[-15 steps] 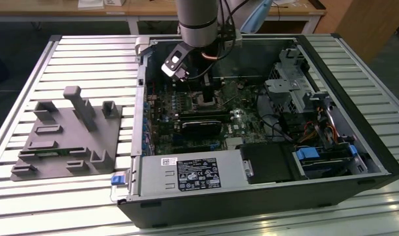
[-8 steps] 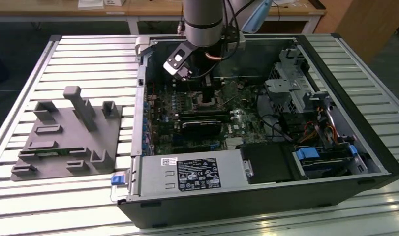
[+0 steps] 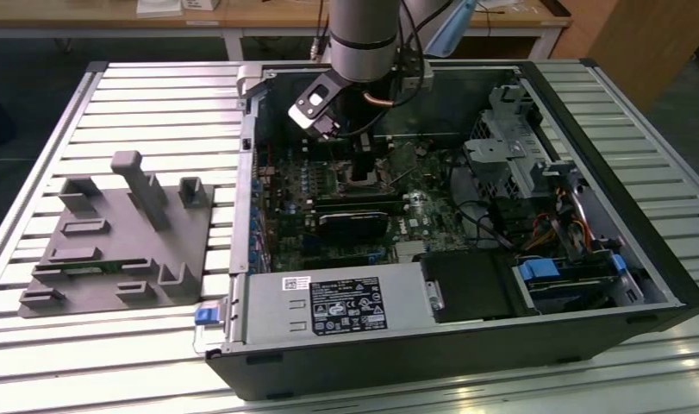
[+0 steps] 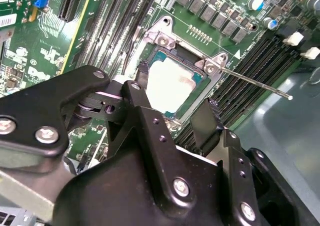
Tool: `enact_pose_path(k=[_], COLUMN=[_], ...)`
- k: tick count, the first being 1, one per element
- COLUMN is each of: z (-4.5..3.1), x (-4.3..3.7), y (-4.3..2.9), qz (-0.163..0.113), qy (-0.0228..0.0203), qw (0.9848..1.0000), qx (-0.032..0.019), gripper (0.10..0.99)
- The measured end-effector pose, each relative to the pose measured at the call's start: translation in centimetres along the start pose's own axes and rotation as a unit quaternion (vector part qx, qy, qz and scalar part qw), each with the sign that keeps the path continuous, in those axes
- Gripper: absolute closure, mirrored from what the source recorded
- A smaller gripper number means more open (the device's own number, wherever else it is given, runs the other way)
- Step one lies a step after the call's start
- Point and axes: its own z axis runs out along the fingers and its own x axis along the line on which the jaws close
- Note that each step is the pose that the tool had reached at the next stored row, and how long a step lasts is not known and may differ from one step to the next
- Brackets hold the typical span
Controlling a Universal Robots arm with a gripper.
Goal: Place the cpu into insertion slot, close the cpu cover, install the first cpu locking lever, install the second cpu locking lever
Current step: 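Place the cpu into insertion slot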
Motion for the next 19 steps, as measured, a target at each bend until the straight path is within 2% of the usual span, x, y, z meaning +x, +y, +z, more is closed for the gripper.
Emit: enact_pose_path(k=[4,5,6,8,9,11,12,14,15,16,17,19], z=[0.00,0.00,0.00,0.00,0.00,0.00,0.00,0.00,0.00,0.00,0.00,0.00], x=[0.00,0.00,0.00,0.00,0.00,0.00,0.00,0.00,0.00,0.00,0.00,0.00], y=[0.00,0.00,0.00,0.00,0.00,0.00,0.00,0.00,0.00,0.00,0.00,0.00], qz=[0.000,0.000,0.000,0.000,0.000,0.000,0.000,0.000,0.000,0.000,0.000,0.000], qy=[0.0000,0.0000,0.0000,0.0000,0.0000,0.0000,0.0000,0.0000,0.0000,0.0000,0.0000,0.0000], qw=[1.0000,1.0000,1.0000,1.0000,1.0000,1.0000,1.0000,1.0000,1.0000,1.0000,1.0000,1.0000], qx=[0.0000,0.0000,0.0000,0.0000,0.0000,0.0000,0.0000,0.0000,0.0000,0.0000,0.0000,0.0000], gripper=[0.486,0.553,0.553,0.675,0.675,0.788,0.788,0.906,0.906,0.965,0.980,0.980])
